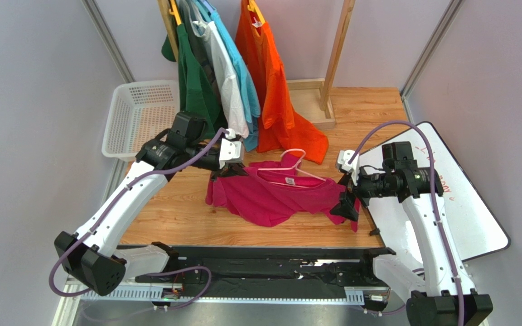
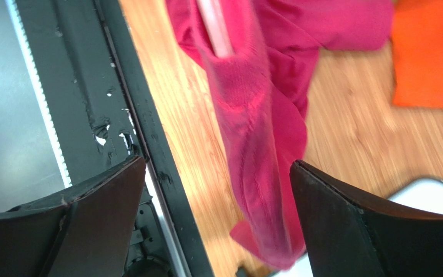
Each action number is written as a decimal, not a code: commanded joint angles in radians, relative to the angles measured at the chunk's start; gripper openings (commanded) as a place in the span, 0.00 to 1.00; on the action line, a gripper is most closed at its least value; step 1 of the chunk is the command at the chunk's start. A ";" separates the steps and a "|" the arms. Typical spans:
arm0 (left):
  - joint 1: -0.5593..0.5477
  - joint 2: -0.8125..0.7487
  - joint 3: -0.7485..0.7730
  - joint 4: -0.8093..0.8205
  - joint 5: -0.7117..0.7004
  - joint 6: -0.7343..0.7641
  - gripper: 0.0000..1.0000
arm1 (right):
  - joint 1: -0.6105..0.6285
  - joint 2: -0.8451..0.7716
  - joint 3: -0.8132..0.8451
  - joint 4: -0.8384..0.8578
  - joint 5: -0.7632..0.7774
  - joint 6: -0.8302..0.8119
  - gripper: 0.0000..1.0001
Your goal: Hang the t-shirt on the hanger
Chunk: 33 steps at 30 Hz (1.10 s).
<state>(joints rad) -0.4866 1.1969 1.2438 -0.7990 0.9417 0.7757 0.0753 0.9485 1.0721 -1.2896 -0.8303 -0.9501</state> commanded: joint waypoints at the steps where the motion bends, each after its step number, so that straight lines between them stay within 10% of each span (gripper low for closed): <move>1: 0.011 0.035 0.091 -0.075 0.091 0.047 0.00 | -0.009 0.048 -0.061 0.044 -0.162 -0.202 0.96; 7: 0.016 0.064 0.121 -0.108 0.089 0.053 0.00 | -0.008 0.095 -0.194 0.186 -0.211 -0.239 0.84; 14: 0.016 0.076 0.126 -0.100 0.069 0.047 0.00 | -0.009 0.148 -0.103 0.143 -0.231 -0.182 0.00; 19: 0.016 0.070 0.103 -0.056 0.045 0.008 0.05 | -0.023 0.018 -0.063 0.059 -0.210 -0.099 0.00; 27: 0.034 0.044 0.075 0.090 -0.070 -0.151 0.78 | -0.023 -0.220 -0.054 0.115 -0.014 0.331 0.00; 28: 0.045 0.040 0.068 0.130 -0.075 -0.202 0.99 | -0.025 -0.238 -0.047 0.113 0.020 0.350 0.00; 33: 0.092 0.015 0.062 0.225 -0.135 -0.292 0.99 | -0.055 -0.326 -0.003 0.131 0.121 0.442 0.00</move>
<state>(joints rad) -0.4225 1.2568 1.3113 -0.6979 0.8551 0.5934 0.0345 0.6647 0.9977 -1.2255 -0.8059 -0.6693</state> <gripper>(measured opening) 0.992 0.037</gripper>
